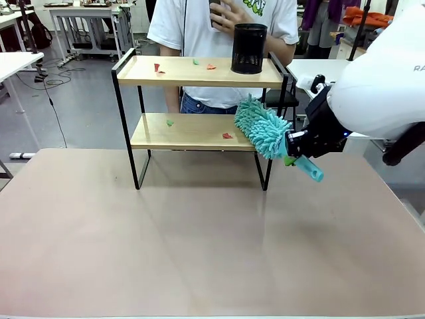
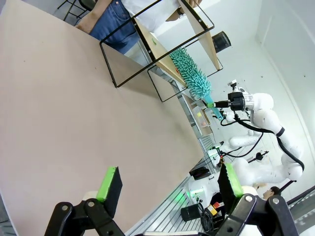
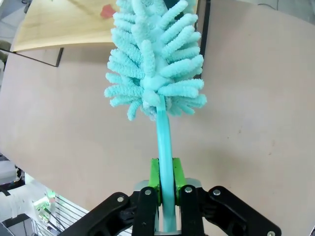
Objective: Clean the shelf.
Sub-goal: Clean the specific tier of the Shelf with the Duster once objects are removed.
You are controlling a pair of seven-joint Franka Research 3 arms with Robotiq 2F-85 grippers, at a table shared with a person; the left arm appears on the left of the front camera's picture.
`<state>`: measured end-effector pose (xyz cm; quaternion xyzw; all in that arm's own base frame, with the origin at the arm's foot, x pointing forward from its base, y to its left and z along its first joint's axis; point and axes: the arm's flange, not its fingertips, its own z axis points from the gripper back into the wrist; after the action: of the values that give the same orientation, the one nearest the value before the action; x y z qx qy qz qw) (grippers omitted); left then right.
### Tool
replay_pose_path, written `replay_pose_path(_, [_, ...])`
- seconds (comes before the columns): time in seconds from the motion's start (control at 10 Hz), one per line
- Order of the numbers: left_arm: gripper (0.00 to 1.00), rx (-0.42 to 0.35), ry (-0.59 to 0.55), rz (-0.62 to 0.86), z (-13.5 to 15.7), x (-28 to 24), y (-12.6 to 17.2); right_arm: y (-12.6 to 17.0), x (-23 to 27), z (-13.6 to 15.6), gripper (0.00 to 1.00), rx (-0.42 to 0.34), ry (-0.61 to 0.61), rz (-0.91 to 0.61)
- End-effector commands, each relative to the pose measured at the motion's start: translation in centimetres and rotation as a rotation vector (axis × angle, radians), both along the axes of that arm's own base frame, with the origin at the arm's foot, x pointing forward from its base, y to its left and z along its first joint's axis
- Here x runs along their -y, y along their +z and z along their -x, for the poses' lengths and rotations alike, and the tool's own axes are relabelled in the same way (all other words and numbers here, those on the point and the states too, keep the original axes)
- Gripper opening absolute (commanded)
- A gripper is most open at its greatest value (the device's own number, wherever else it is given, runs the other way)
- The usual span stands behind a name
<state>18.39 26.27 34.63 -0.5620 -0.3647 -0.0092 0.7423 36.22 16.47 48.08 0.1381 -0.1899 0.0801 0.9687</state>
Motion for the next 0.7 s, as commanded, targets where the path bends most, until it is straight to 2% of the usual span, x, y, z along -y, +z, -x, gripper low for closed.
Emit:
replay_pose_path(0.0, [1.0,0.036,0.003,0.004,-0.1,0.1,0.1,0.4,-0.9,-0.6,0.12,0.0,-0.021,-0.01])
replay_pose_path(0.6, [1.0,0.036,0.003,0.004,-0.1,0.1,0.1,0.5,-5.3,-3.0,0.12,-0.078,0.022,-0.042])
